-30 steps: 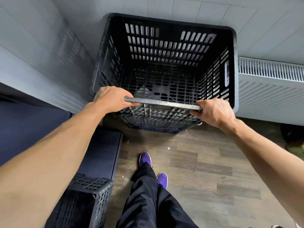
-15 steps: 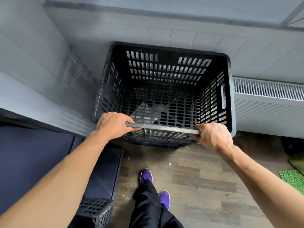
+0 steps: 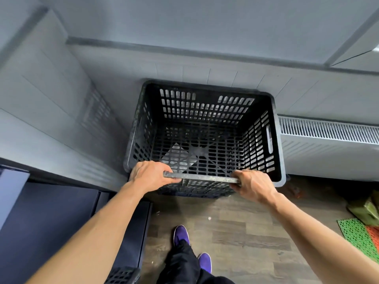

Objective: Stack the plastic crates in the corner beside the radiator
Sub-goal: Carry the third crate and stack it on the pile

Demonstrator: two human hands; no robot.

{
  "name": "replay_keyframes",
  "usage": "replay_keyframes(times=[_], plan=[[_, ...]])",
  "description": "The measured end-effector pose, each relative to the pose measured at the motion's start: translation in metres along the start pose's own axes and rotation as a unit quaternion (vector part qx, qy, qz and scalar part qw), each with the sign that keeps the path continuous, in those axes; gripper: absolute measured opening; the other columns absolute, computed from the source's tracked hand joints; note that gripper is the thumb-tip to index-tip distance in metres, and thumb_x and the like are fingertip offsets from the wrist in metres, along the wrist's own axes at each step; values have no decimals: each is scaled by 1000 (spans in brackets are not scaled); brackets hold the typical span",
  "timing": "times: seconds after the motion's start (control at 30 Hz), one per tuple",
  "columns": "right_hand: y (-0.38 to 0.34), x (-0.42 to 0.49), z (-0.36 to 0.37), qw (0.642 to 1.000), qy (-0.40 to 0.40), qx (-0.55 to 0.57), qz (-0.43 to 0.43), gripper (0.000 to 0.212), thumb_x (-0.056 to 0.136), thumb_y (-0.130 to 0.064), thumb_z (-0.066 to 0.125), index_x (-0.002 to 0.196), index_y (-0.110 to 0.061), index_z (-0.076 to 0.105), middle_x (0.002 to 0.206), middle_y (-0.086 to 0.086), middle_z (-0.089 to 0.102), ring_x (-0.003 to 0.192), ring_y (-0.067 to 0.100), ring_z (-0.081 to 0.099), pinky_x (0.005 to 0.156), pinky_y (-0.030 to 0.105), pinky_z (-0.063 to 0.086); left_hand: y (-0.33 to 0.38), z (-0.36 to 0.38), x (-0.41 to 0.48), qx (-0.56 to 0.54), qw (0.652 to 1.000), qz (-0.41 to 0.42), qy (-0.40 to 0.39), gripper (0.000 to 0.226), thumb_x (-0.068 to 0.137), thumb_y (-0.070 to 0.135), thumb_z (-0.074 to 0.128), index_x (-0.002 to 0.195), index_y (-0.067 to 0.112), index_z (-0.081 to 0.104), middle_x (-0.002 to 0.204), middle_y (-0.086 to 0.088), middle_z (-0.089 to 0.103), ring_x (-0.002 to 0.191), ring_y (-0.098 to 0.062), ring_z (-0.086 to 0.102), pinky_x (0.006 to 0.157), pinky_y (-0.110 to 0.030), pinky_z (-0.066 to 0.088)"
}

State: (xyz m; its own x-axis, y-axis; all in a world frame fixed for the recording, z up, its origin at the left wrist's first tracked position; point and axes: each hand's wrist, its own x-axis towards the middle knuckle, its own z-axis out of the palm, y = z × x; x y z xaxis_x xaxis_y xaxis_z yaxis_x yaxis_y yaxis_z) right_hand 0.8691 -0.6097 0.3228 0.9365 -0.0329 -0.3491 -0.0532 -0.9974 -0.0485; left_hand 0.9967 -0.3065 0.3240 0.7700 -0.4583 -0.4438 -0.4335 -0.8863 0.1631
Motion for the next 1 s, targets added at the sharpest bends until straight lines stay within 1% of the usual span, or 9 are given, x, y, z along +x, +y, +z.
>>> replay_keyframes(times=[0.1,0.23,0.3,0.37,0.5,0.6,0.73,0.9,1.0], plan=[[-23,7,1,999,16,19,-29,45,88,-65,47,119,-34,58,103,-7,72,91,19,70,71,32,53,1,-3,-6,-9,1000,5,10,72,64,92,41,112,46,66,91,10,75,102,-16,66,92,-35,45],[-33,14,2,999,31,13,-27,77,77,-89,17,97,-29,61,84,-6,71,75,18,69,63,33,53,0,-6,-10,-29,999,18,1,82,62,96,33,119,45,63,116,11,70,111,-17,63,97,-39,42],[-31,15,-4,1000,25,8,-17,77,74,-91,13,83,-27,56,74,-6,67,69,18,67,61,32,51,0,-8,-10,-33,999,19,0,82,65,96,28,119,44,63,119,10,69,114,-18,61,98,-40,40],[-32,15,-8,1000,10,24,-18,70,75,-90,17,79,-29,52,72,-6,63,70,20,66,62,33,50,-1,-10,-11,-52,998,11,-16,82,65,96,29,118,44,63,120,9,69,116,-20,60,100,-41,38],[-32,11,-5,999,-6,35,-38,75,78,-88,22,103,-27,58,86,-5,69,78,20,67,64,34,50,0,-13,-18,-72,997,8,-37,84,68,94,30,121,39,63,124,6,67,118,-22,58,103,-43,36],[-32,8,-8,998,-20,36,-42,76,81,-84,28,119,-25,55,99,-1,72,89,23,68,73,39,55,7,-13,-24,-84,996,10,-22,72,78,82,39,125,33,63,128,3,65,122,-23,55,108,-42,30],[-38,8,-15,997,-38,42,-59,68,83,-81,28,114,-26,54,94,-2,70,86,24,68,71,40,56,16,3,-32,-110,992,13,55,60,86,71,45,125,30,64,126,7,65,120,-17,56,109,-38,30],[-56,11,-22,993,-16,53,-107,56,92,-66,38,135,-30,46,119,0,66,108,24,62,82,41,54,31,32,-59,-166,969,-12,182,43,95,44,52,135,28,57,145,5,50,141,-14,36,119,-35,15],[-71,9,-28,987,11,52,-153,51,96,-50,45,141,-27,41,130,1,58,120,25,53,86,40,52,43,39,-83,-211,953,-46,214,45,96,38,53,139,26,52,153,2,40,146,-15,27,118,-34,19]])
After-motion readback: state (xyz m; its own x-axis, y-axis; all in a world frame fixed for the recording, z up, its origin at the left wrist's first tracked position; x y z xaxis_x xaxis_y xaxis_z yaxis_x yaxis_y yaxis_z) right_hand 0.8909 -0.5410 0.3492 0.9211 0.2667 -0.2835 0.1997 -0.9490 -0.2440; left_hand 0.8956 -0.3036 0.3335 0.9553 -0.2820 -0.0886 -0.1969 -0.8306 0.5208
